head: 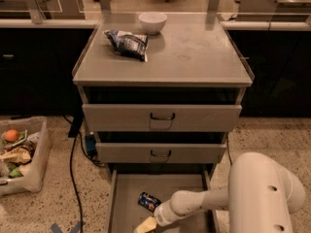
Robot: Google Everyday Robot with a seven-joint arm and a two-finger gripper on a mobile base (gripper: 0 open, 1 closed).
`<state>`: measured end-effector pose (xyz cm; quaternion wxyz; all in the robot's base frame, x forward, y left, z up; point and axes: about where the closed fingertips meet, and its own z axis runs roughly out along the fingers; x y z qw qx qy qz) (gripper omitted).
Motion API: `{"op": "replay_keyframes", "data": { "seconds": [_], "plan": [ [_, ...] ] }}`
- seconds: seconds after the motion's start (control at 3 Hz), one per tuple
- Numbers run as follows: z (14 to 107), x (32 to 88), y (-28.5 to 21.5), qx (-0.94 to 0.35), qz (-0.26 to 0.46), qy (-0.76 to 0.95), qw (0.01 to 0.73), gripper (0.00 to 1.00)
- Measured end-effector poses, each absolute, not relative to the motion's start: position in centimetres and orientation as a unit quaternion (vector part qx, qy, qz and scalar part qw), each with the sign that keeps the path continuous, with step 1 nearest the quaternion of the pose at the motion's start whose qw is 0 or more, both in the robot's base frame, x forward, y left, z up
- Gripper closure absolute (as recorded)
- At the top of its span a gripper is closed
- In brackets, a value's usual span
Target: Pick pepsi can from bottom drawer and place on counter
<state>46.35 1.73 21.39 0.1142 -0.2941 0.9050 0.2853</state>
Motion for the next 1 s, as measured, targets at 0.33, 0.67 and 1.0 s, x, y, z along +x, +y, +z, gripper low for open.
{"op": "replay_keyframes", "data": {
  "seconds": [0.33,0.67,1.0],
  "plan": [
    [20.44,47.35,2.16,-0.319,0.296,0.893,0.113,0.00],
    [20.50,47.42,2.12,-0.320,0.295,0.893,0.114,0.00],
    [20.19,47.66,2.51,-0.329,0.281,0.893,0.123,0.00]
  ]
}}
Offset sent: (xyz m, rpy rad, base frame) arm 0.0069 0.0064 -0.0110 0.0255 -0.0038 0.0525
